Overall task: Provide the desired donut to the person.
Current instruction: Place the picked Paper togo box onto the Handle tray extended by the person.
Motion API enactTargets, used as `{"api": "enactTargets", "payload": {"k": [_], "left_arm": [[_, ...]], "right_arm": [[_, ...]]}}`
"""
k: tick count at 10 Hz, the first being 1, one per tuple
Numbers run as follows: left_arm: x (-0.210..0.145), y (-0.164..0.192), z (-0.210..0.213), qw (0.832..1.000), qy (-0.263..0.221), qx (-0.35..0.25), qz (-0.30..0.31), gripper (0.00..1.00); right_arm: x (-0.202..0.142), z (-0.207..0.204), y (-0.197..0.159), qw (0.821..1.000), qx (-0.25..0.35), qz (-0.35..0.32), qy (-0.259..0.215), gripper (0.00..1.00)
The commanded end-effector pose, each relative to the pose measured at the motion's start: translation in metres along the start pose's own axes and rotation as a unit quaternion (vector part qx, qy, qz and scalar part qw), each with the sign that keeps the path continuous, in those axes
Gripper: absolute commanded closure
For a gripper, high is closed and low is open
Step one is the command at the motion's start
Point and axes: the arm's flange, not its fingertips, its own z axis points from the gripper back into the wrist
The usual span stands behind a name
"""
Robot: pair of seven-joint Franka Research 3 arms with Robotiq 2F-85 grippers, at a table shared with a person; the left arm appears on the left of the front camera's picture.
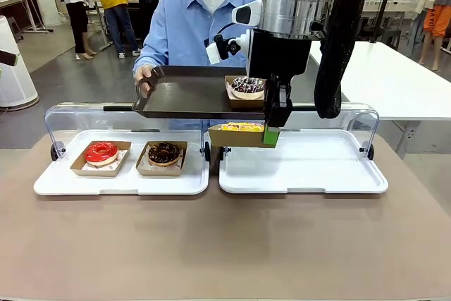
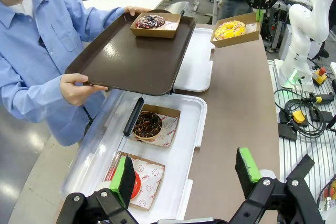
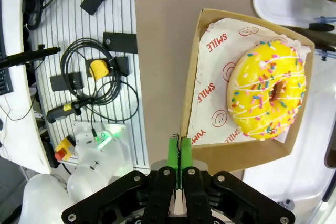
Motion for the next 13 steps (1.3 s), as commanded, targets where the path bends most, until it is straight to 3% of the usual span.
{"api": "enactTargets", "payload": {"k": [1,5,6,9,13], "left_arm": [[0.001,-0.001,0.001,1.0,-0.001,0.001,-0.001,0.0],[0.001,-0.001,0.001,1.0,-0.001,0.001,-0.001,0.0],[0.001,-0.001,0.001,1.0,-0.001,0.001,-0.001,0.0],[0.001,-0.001,0.001,1.0,-0.001,0.001,-0.001,0.0],[0.001,-0.001,0.001,1.0,-0.001,0.001,-0.001,0.0]], "right_arm": [[0.0,0.001,0.003,1.0,-0.002,0.0,0.0,1.0],[0.0,0.0,0.0,1.0,0.0,0.0,0.0,0.98],[0.02,0.016,0.02,0.999,-0.024,0.038,0.017,0.98],[0.068,0.056,0.031,0.992,-0.084,0.089,0.032,0.98],[0.113,0.07,-0.018,0.984,-0.134,0.109,0.041,0.98]]}}
